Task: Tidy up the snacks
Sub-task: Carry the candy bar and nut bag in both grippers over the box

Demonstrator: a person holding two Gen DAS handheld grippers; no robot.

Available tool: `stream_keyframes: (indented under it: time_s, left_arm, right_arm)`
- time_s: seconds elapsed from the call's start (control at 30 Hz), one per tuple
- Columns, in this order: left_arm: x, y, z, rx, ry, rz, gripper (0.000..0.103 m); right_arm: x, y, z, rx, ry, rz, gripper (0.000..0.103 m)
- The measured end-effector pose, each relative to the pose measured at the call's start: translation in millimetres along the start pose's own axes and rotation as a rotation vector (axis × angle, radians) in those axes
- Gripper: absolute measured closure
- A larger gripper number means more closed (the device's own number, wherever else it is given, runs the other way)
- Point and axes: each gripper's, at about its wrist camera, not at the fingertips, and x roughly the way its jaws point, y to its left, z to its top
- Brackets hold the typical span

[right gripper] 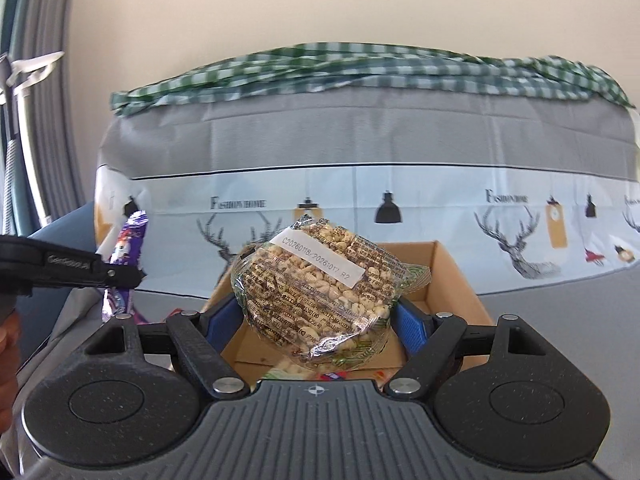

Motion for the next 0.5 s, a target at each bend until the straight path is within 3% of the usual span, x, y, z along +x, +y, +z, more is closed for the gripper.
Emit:
stream_keyframes:
  time_s: [0.27, 0.5]
  left_arm:
    - [-2.8, -32.8, -5.4, 0.098, -0.051, -0.058, 0.088]
    - [1.9, -48.3, -10.2, 0.123, -0.048, -0.099, 0.088]
  right_arm:
    - [7.3, -7.5, 0.9, 0.033, 0.010, -0.063, 0.022]
    - [8.4, -5.4, -1.4, 0.027, 0.009, -0.079, 0.022]
